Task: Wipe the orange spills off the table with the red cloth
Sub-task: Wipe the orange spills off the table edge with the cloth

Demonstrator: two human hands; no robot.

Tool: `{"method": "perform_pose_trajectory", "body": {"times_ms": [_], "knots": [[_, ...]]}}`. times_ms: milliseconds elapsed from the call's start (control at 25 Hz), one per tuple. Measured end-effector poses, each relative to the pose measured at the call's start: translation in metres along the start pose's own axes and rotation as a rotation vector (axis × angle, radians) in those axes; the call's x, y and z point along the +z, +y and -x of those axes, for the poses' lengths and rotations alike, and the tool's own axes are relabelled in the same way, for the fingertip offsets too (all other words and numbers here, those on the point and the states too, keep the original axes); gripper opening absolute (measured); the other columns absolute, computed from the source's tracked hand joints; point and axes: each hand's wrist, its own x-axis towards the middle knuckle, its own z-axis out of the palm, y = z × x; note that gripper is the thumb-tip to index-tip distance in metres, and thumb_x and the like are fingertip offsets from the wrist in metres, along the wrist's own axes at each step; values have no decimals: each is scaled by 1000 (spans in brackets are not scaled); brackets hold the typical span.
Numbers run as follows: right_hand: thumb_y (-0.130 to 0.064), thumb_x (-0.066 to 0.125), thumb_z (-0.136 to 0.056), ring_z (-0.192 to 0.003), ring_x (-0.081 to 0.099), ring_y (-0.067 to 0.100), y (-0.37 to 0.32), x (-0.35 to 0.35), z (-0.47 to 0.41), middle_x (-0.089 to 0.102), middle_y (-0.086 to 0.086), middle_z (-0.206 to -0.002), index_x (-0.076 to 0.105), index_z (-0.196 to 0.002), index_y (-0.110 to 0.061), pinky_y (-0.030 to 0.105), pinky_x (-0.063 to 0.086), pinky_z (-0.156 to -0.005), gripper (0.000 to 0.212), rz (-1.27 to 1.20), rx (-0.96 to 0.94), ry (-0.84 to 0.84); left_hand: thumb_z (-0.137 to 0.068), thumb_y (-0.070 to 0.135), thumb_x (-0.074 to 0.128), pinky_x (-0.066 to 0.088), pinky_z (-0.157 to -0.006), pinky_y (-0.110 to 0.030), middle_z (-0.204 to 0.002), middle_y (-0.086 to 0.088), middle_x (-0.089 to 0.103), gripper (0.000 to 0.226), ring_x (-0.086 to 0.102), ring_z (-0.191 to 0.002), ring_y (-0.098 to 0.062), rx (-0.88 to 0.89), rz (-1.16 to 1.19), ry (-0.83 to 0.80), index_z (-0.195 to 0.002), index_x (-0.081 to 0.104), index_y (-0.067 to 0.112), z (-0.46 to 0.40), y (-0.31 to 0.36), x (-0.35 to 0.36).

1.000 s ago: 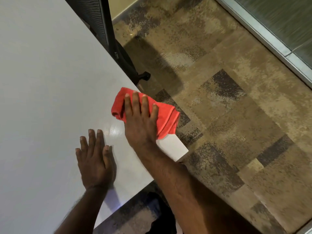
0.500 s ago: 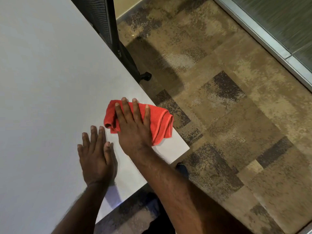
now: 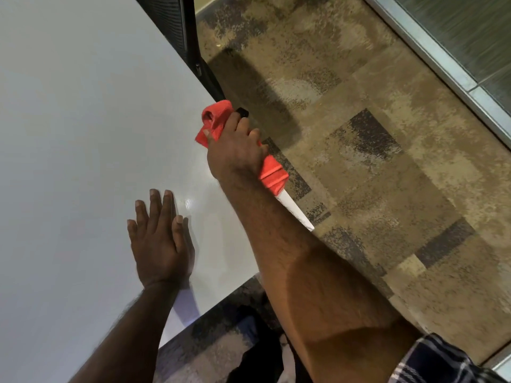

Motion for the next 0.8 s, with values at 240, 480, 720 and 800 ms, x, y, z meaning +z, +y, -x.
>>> {"method": "perform_pose_trajectory", "body": {"times_ms": [240,480,720,800], "knots": [[-59,45,-91,-103,62,31,49,-16,0,66,10,-113,59,-116,-13,37,46,-82,54,-352,50,-176,-102,40,22,8,-122,-51,-165,-1,21,56,10,-154,-27,3,-11,-5,-156,29,24,-1,-3,2],[-59,44,-93,-105,61,31,99,-29,27,67,9,-115,62,-118,-14,42,48,-92,54,-559,70,-376,-101,39,21,8,-122,-53,-165,-4,22,58,10,-154,-30,-4,-18,-3,-156,30,22,-1,3,-1],[-57,40,-95,-109,60,34,126,-27,57,66,13,-120,60,-123,-12,47,47,-96,56,-522,39,-327,-102,40,21,7,-122,-53,-166,-5,21,58,10,-154,-30,2,-42,-2,-156,30,22,0,2,0],[-57,38,-96,-102,62,33,134,-25,65,68,12,-113,63,-117,-12,43,48,-91,56,-507,43,-309,-102,42,20,7,-122,-53,-166,-4,20,58,10,-154,-30,3,-43,-3,-156,29,23,0,1,1]]}}
